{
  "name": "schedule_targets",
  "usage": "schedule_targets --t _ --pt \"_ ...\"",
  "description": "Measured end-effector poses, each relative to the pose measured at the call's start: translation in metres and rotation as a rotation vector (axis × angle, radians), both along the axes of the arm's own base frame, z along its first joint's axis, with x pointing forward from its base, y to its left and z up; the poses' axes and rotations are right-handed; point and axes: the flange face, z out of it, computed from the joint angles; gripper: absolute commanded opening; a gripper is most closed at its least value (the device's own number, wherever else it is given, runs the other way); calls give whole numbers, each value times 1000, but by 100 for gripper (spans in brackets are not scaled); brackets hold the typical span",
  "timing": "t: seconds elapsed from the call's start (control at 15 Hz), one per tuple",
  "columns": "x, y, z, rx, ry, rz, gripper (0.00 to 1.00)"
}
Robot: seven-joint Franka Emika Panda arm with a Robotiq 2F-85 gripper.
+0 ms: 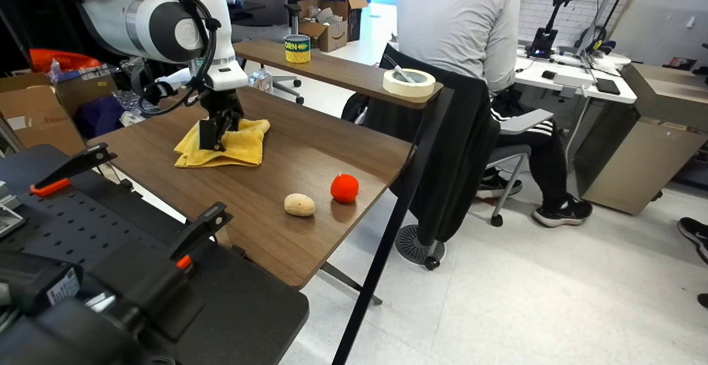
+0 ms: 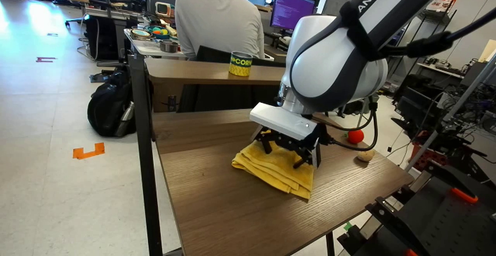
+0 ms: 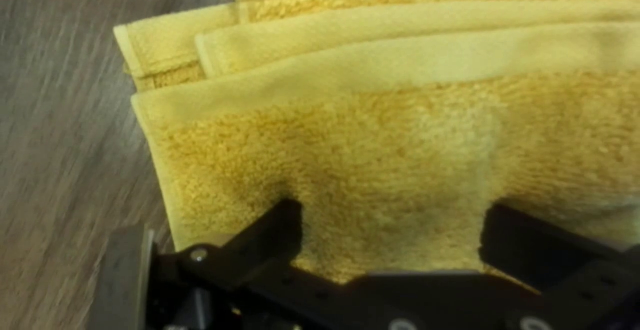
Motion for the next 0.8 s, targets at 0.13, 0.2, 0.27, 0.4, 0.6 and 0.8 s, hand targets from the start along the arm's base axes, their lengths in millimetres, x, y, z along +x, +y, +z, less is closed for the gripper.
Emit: schedule_targets --t 0.13,0.2,0.27,0.4,0.6,0.8 --pt "0 0 0 0 0 1 100" --pt "-1 1 -1 0 7 44 100" --pt "-3 2 -2 1 15 95 100" --pt "-6 2 -3 -1 23 199 100" --pt "-13 2 -2 -6 40 358 100" --pt "-25 5 -2 -11 61 514 100"
